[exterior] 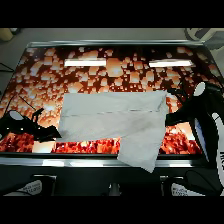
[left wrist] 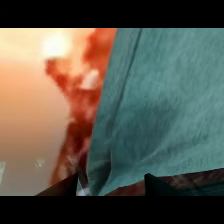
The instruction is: Fold the shirts.
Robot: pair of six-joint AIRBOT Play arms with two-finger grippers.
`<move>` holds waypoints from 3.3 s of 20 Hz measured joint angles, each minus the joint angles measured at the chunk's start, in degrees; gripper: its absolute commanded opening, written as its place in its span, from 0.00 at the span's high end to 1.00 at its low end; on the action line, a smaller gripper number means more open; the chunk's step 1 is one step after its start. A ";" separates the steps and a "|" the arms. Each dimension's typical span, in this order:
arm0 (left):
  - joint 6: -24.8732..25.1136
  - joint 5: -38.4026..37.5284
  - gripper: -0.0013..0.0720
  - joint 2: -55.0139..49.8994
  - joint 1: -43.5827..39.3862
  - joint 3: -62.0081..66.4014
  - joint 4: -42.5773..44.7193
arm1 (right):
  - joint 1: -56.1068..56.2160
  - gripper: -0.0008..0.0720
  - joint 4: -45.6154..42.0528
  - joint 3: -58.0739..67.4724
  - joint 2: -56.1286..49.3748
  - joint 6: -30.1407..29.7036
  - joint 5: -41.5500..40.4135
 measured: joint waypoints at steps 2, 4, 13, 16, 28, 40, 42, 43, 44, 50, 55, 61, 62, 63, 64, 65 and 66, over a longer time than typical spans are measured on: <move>0.44 2.08 0.43 0.59 -0.70 -1.84 -2.29 | -0.02 0.31 0.35 -1.09 0.79 -0.33 -0.42; 0.72 4.33 0.67 0.85 -1.49 -2.84 -2.78 | -0.07 0.20 0.39 -2.14 1.33 -0.68 -0.72; 1.14 7.39 0.94 1.46 -3.74 -3.91 -3.82 | -0.09 0.23 5.51 -23.21 9.01 -2.03 -6.34; 1.16 6.95 0.94 1.84 -3.78 -3.91 -3.85 | -0.09 0.27 7.04 -28.06 9.90 -1.68 -8.74; 2.38 6.27 0.94 3.41 -3.85 -2.40 -4.20 | -0.22 0.97 13.64 -31.43 12.04 -3.54 -16.33; -3.72 7.08 0.94 -5.31 -3.89 27.02 -6.23 | -0.07 0.97 21.29 5.90 -0.96 -2.78 -29.11; -4.85 7.21 0.94 -11.04 -3.89 32.33 -8.17 | -0.07 0.97 24.83 9.42 -6.19 -2.43 -33.48; -5.62 7.32 0.94 -13.99 -3.89 34.84 -9.05 | -0.07 0.97 26.56 10.54 -8.59 -2.23 -35.28; -6.60 7.45 0.94 -16.52 -3.89 36.85 -9.84 | -0.07 0.97 28.04 11.30 -10.54 -2.01 -36.92; -9.68 7.48 0.25 -27.26 -4.24 42.25 -12.68 | -0.09 0.34 31.93 13.09 -18.91 -1.77 -39.98; -8.26 5.90 0.25 -28.20 -2.69 46.07 -14.86 | -3.13 0.00 31.41 15.54 -18.91 -6.88 -33.31; -7.52 3.65 0.26 -19.04 -0.52 49.03 -15.37 | -14.03 0.00 26.58 16.57 -20.17 -6.36 -17.68; -7.43 3.23 0.26 -16.94 -0.85 49.16 -15.39 | -14.82 0.00 26.38 16.61 -20.96 -6.25 -15.65; -7.34 3.26 0.26 -14.97 -1.27 49.29 -15.58 | -15.34 0.00 26.45 16.68 -21.99 -5.88 -14.49; -7.17 3.08 0.26 -12.92 -1.86 49.37 -15.54 | -15.58 0.00 26.82 16.68 -22.95 -5.46 -13.05; -6.95 3.04 0.26 -11.08 -2.60 49.42 -15.54 | -15.61 0.00 27.69 16.68 -24.02 -4.98 -11.96; -6.75 2.86 0.26 -9.18 -3.54 49.44 -15.56 | -15.45 0.00 28.70 16.68 -25.07 -4.37 -11.74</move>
